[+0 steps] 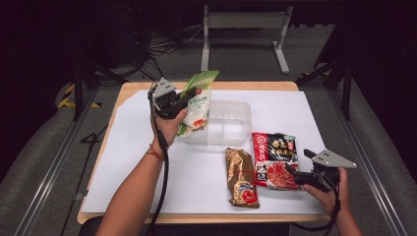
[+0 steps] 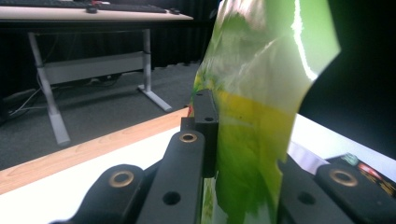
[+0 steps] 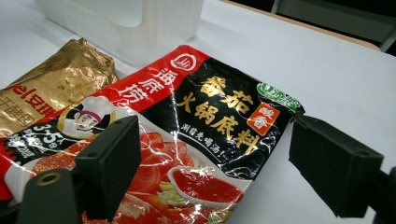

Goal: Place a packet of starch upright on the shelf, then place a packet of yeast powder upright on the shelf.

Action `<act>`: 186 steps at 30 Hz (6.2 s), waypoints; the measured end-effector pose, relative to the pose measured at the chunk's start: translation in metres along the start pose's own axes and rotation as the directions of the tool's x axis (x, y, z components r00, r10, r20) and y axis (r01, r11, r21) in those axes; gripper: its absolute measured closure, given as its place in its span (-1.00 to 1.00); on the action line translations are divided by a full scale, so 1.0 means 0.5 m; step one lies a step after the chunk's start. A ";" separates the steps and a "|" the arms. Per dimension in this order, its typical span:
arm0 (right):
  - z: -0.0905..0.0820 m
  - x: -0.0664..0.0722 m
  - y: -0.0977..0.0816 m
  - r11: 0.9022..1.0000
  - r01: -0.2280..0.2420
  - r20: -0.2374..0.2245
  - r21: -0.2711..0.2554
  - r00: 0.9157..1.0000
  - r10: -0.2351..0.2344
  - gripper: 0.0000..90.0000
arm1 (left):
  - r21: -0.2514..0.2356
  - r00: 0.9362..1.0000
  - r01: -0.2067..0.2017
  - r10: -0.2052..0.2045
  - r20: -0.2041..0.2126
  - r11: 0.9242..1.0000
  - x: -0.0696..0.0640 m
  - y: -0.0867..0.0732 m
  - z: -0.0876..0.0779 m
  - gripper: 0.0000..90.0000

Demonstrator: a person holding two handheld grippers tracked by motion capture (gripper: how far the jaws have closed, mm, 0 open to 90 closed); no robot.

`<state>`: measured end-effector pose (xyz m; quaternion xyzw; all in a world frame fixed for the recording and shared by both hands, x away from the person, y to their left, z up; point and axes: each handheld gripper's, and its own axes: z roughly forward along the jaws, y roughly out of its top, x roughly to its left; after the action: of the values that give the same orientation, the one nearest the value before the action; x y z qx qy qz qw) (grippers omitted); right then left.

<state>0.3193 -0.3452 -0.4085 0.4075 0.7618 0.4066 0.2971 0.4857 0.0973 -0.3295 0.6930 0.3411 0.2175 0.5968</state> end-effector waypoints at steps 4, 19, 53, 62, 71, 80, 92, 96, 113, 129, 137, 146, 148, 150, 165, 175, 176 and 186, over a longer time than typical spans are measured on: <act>0.001 0.000 0.000 1.000 -0.001 -0.001 0.001 1.000 0.001 -0.61 | -0.002 0.999 -0.018 0.018 -0.035 1.000 0.000 0.008 0.009 1.00; 0.005 0.003 -0.002 1.000 0.009 -0.002 0.017 1.000 -0.009 -0.61 | -0.038 0.995 0.023 -0.026 -0.092 0.999 0.015 0.012 0.060 1.00; 0.008 0.006 -0.003 1.000 0.015 -0.002 0.026 1.000 -0.015 -0.61 | 0.109 0.998 -0.056 0.053 0.031 0.992 0.020 -0.052 0.030 0.95; 0.010 0.008 -0.003 0.999 0.021 -0.002 0.031 1.000 -0.020 -0.61 | 0.099 0.997 -0.071 0.066 0.049 0.993 0.029 -0.072 -0.008 0.93; 0.011 0.008 -0.004 0.999 0.024 -0.003 0.037 1.000 -0.024 -0.61 | 0.103 0.994 -0.095 0.089 0.059 0.990 0.028 -0.084 -0.030 0.92; 0.011 0.008 -0.005 0.999 0.025 -0.003 0.037 1.000 -0.025 -0.61 | 0.105 0.990 -0.132 0.126 0.065 0.986 0.021 -0.095 -0.045 0.88; 0.011 0.008 -0.004 0.999 0.022 -0.002 0.038 1.000 -0.022 -0.61 | 0.108 0.986 -0.156 0.149 0.071 0.982 0.022 -0.100 -0.084 0.51; 0.011 0.011 -0.002 0.999 0.014 -0.012 0.033 1.000 -0.014 -0.61 | 0.119 0.983 -0.165 0.153 0.101 0.979 0.025 -0.108 -0.111 0.35; 0.013 0.004 -0.003 0.999 -0.001 0.006 0.045 1.000 0.001 -0.61 | 0.309 0.957 -0.204 0.123 0.263 0.929 0.012 -0.224 -0.175 -0.57; 0.010 0.012 -0.011 0.998 0.022 0.004 0.056 1.000 -0.022 -0.60 | 0.382 0.902 -0.227 0.046 0.429 0.896 -0.065 -0.217 -0.080 -0.66; 0.000 0.011 -0.014 0.999 0.009 0.011 0.053 1.000 -0.010 -0.60 | 0.437 0.863 -0.217 -0.038 0.503 0.873 -0.111 -0.206 0.014 -0.63; -0.006 0.015 -0.016 0.998 0.037 0.014 0.054 0.999 -0.038 -0.60 | 0.499 0.843 -0.197 -0.115 0.526 0.844 -0.156 -0.218 0.082 -0.66; -0.009 0.016 -0.016 0.998 0.038 0.012 0.050 0.999 -0.038 -0.60 | 0.511 0.839 -0.199 -0.124 0.530 0.836 -0.165 -0.221 0.092 -0.67; -0.010 0.015 -0.015 0.998 0.035 0.013 0.046 0.999 -0.036 -0.60 | 0.527 0.835 -0.189 -0.147 0.530 0.828 -0.172 -0.227 0.102 -0.70; -0.014 0.016 -0.021 0.998 0.031 0.018 0.057 0.999 -0.032 -0.60 | 0.562 0.856 -0.109 -0.210 0.473 0.820 -0.194 -0.239 0.143 -0.30; -0.012 0.014 -0.022 0.998 0.033 0.013 0.057 0.999 -0.033 -0.60 | 0.476 0.865 -0.128 -0.136 0.483 0.870 -0.192 -0.234 0.124 0.77; -0.012 0.015 -0.022 0.998 0.034 0.014 0.056 0.999 -0.035 -0.60 | 0.471 0.865 -0.127 -0.135 0.484 0.873 -0.191 -0.232 0.121 0.80; -0.018 0.013 -0.020 0.998 0.033 0.019 0.044 0.999 -0.034 -0.60 | 0.384 0.868 -0.153 -0.062 0.492 0.910 -0.197 -0.189 0.070 0.93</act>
<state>0.3054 -0.3465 -0.4134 0.4050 0.7743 0.3807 0.3026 0.4241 0.0067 -0.4178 0.8431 0.1982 -0.0291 0.4991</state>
